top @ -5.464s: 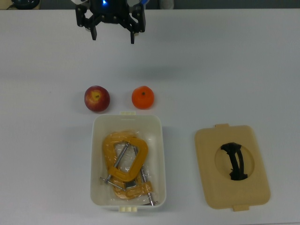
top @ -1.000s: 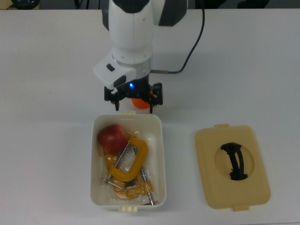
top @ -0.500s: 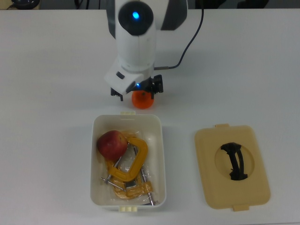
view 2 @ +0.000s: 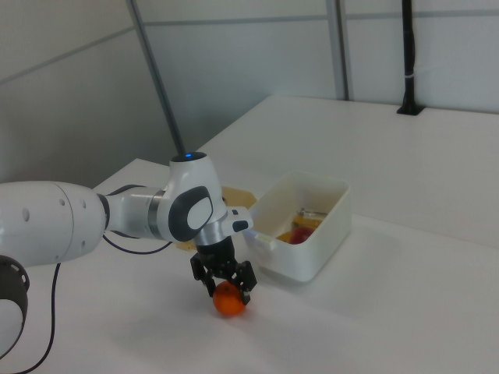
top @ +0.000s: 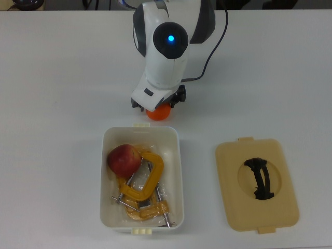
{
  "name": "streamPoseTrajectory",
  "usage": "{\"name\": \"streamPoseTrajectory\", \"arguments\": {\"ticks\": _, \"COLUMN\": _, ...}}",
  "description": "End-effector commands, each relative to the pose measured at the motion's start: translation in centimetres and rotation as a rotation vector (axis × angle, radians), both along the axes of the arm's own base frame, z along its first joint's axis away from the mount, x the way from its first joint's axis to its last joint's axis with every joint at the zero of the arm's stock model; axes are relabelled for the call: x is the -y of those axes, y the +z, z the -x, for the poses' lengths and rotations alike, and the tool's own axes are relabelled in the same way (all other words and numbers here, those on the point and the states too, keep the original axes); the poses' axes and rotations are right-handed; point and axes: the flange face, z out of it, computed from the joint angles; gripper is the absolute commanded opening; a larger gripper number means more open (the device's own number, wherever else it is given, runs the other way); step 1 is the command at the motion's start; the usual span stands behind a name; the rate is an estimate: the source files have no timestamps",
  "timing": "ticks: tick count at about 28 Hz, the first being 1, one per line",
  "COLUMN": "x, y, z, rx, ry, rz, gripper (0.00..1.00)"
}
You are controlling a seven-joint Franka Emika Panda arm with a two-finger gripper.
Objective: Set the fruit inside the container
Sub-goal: 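Move the gripper to the orange and grasp it, then carry the orange over the container and lower it inside, release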
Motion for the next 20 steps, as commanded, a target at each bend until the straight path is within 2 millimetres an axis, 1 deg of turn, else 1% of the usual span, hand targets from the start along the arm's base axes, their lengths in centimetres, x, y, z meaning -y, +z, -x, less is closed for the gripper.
{"name": "streamPoseTrajectory", "arguments": {"ticks": 1, "x": 0.3, "y": -0.2, "z": 0.4, "rx": -0.006, "ry": 0.028, "rz": 0.011, "gripper": 0.40}}
{"name": "streamPoseTrajectory", "arguments": {"ticks": 2, "x": 0.3, "y": -0.1, "z": 0.4, "rx": -0.006, "ry": 0.027, "rz": 0.012, "gripper": 0.36}}
{"name": "streamPoseTrajectory", "arguments": {"ticks": 4, "x": 0.3, "y": 0.5, "z": 0.4, "rx": 0.003, "ry": 0.028, "rz": 0.013, "gripper": 0.35}}
{"name": "streamPoseTrajectory", "arguments": {"ticks": 5, "x": 0.4, "y": 1.8, "z": 0.1, "rx": 0.026, "ry": 0.025, "rz": 0.011, "gripper": 0.35}}
{"name": "streamPoseTrajectory", "arguments": {"ticks": 8, "x": 0.8, "y": 4.9, "z": -0.2, "rx": 0.078, "ry": 0.010, "rz": 0.007, "gripper": 0.36}}
{"name": "streamPoseTrajectory", "arguments": {"ticks": 9, "x": 1.1, "y": 6.7, "z": -0.6, "rx": 0.113, "ry": -0.001, "rz": 0.005, "gripper": 0.36}}
{"name": "streamPoseTrajectory", "arguments": {"ticks": 13, "x": 1.8, "y": 9.9, "z": -1.8, "rx": 0.180, "ry": -0.018, "rz": -0.004, "gripper": 0.36}}
{"name": "streamPoseTrajectory", "arguments": {"ticks": 14, "x": 2.2, "y": 11.3, "z": -2.6, "rx": 0.214, "ry": -0.029, "rz": -0.010, "gripper": 0.36}}
{"name": "streamPoseTrajectory", "arguments": {"ticks": 18, "x": 2.7, "y": 13.3, "z": -3.5, "rx": 0.269, "ry": -0.065, "rz": -0.017, "gripper": 0.36}}
{"name": "streamPoseTrajectory", "arguments": {"ticks": 19, "x": 2.6, "y": 14.1, "z": -4.1, "rx": 0.313, "ry": -0.079, "rz": -0.027, "gripper": 0.36}}
{"name": "streamPoseTrajectory", "arguments": {"ticks": 20, "x": 2.6, "y": 14.3, "z": -4.5, "rx": 0.342, "ry": -0.091, "rz": -0.036, "gripper": 0.36}}
